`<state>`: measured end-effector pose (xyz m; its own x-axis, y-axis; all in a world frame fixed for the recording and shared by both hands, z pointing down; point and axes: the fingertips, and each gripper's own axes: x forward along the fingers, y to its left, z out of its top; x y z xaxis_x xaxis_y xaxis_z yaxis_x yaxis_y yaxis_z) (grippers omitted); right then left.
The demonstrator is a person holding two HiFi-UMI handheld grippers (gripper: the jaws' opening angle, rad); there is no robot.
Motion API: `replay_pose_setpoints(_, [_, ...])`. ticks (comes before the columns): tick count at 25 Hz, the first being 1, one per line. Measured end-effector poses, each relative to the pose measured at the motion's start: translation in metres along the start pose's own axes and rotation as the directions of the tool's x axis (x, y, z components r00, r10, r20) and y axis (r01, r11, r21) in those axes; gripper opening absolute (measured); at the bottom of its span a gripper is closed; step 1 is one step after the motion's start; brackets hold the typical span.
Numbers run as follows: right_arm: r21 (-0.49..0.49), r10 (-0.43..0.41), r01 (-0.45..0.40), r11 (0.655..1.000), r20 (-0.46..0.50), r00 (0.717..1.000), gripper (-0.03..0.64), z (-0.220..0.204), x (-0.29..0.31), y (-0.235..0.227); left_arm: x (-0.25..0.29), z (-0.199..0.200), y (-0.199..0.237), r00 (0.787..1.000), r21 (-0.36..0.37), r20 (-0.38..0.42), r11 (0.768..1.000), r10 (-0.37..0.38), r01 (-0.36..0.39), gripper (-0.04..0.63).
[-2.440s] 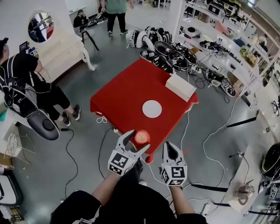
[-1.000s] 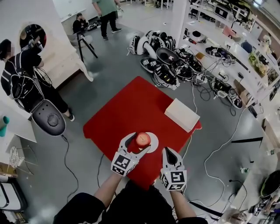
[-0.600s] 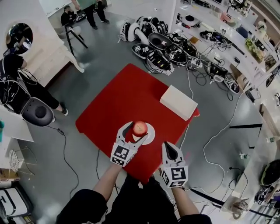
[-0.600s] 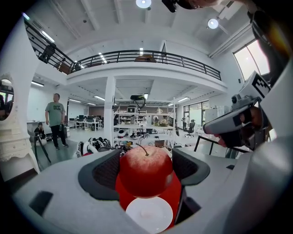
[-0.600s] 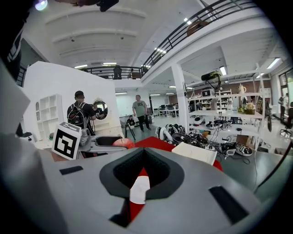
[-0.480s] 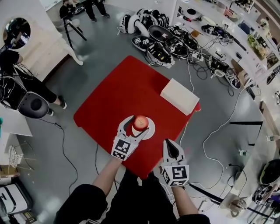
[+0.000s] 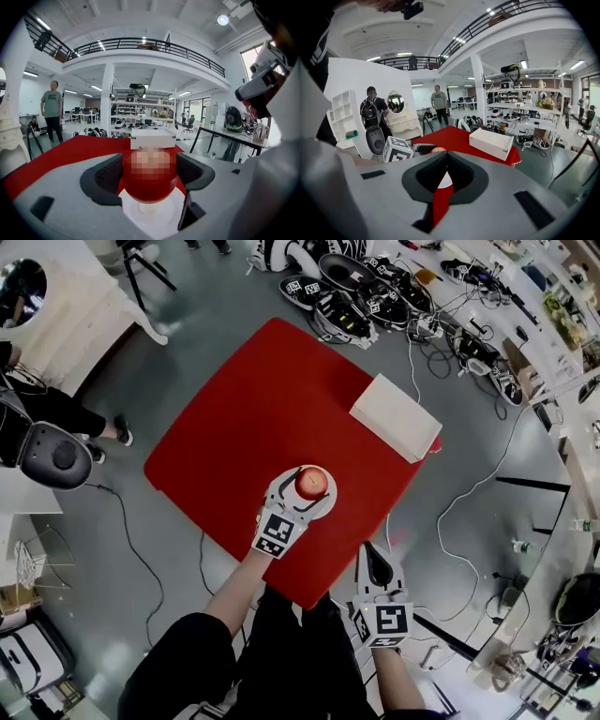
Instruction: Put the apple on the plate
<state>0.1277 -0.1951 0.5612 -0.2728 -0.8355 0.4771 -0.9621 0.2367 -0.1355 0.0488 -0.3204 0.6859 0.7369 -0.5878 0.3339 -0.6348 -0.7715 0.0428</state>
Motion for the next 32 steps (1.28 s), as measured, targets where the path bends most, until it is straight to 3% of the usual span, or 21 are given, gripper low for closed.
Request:
replay_pose_setpoints(12, [0.026, -0.053, 0.054, 0.998, -0.045, 0.998, 0.009, -0.022, -0.009, -0.007, 0.023, -0.067, -0.007, 0.996, -0.034, -0.082, 0.999, -0.018, 0.016, 0.356])
replay_pose_setpoints(19, [0.038, -0.055, 0.057, 0.998, -0.048, 0.997, 0.009, -0.031, -0.012, -0.005, 0.017, -0.078, -0.009, 0.996, -0.047, -0.083, 0.999, -0.028, 0.024, 0.357])
replay_pose_setpoints(24, [0.03, -0.043, 0.044, 0.999, -0.034, 0.999, 0.009, -0.026, -0.015, 0.0, 0.016, -0.073, -0.008, 0.996, -0.091, -0.078, 0.995, -0.054, 0.047, 0.36])
replay_pose_setpoints(32, [0.032, -0.017, 0.017, 0.999, 0.001, 1.0, 0.009, -0.015, -0.015, 0.011, -0.029, -0.044, -0.007, 0.999, -0.099, -0.029, 0.995, -0.018, 0.015, 0.364])
